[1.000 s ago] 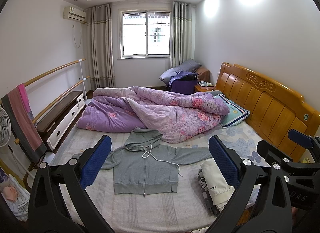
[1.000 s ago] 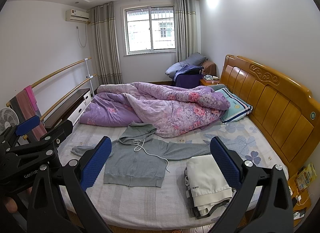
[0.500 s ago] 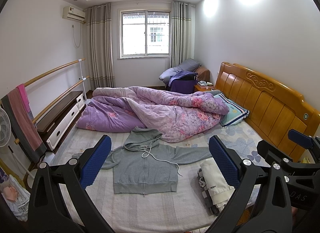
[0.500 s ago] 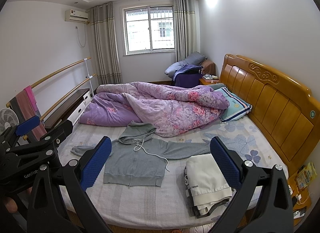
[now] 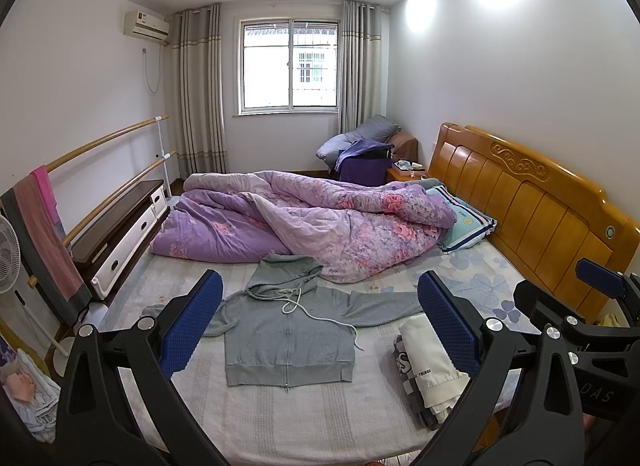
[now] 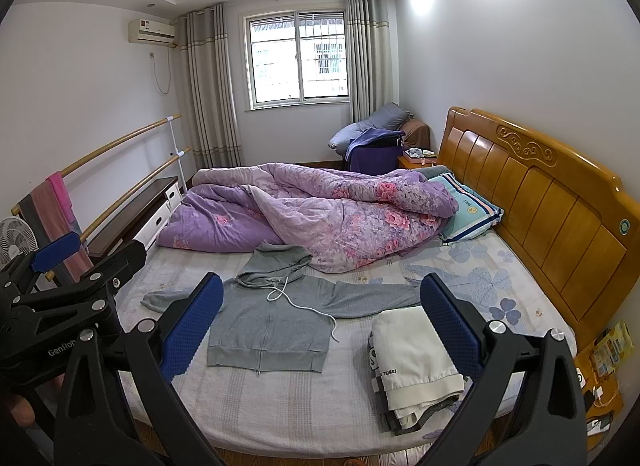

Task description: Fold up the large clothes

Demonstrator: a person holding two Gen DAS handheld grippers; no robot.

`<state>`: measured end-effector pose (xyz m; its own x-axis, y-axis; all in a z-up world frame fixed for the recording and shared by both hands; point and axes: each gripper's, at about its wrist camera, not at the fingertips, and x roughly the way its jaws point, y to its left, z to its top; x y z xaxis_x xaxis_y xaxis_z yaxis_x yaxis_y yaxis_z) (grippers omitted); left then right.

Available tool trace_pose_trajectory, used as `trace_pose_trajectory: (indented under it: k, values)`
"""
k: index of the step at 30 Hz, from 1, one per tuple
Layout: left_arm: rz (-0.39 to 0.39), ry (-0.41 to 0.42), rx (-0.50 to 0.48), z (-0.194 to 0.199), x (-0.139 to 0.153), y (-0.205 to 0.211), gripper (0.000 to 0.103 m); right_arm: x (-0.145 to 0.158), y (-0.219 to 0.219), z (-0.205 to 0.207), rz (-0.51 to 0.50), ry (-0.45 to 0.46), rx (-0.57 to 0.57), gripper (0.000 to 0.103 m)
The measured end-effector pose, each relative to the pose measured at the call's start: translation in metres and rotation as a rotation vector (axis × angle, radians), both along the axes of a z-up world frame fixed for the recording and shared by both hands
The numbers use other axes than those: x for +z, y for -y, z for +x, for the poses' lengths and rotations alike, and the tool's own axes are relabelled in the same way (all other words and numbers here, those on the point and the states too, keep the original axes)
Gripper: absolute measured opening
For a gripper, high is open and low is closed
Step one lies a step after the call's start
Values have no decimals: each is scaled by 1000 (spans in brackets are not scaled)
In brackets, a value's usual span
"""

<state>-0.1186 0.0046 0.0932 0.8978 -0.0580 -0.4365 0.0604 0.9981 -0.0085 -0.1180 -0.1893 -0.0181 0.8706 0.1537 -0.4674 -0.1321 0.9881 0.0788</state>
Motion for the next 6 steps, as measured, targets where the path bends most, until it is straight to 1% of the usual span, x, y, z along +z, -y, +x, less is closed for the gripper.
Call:
trace_pose_trajectory:
  k: [6]
  values:
    - [0,-6,-4,-1,-8,1,98,-2,-1,-2,-1,-5,-2,95]
